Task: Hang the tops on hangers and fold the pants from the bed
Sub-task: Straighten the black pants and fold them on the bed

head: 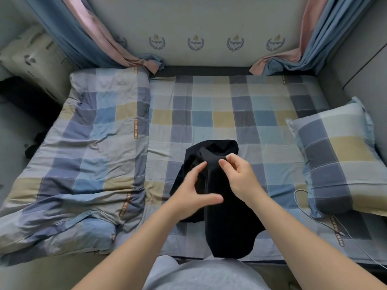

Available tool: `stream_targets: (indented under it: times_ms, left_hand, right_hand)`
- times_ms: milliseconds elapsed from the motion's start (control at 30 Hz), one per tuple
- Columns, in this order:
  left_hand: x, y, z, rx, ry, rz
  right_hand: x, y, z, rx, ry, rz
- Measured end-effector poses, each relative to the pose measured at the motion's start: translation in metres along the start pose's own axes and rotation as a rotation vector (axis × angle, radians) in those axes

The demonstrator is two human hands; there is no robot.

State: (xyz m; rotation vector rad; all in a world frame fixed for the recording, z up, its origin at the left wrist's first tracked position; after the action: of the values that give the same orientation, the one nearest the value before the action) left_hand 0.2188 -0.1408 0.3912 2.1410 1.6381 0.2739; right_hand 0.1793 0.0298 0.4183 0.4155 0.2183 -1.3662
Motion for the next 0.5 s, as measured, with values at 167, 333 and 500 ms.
stream_targets:
  times_ms: [167,333,500]
  left_hand:
    - [0.026,0.003,0.008,0.094,-0.135,-0.06]
    - [-0.003,0.003,-0.013,0.161,0.036,-0.361]
    - [-0.014,0.006,-0.037,0.116,0.386,-0.316]
  right_hand:
    - [-0.004,0.002,0.018,0.054,-0.187,0.021]
    - [-0.002,0.015,0.008,0.12,-0.269,0.243]
    - [0.015,0.038,-0.02,0.37,-0.297,0.382]
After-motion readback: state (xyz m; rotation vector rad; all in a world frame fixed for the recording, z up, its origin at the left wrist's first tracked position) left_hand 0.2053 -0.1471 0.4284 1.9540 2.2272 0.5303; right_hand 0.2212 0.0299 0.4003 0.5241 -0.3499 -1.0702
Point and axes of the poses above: each hand's wrist, its own y-axis away from the middle knuckle, its own x-axis out of the palm, z = x × y, the point moved 1 cm from there along -y, towards the middle knuckle, and after that the axes turned 5 degrees about y, right-handed, at the moved point
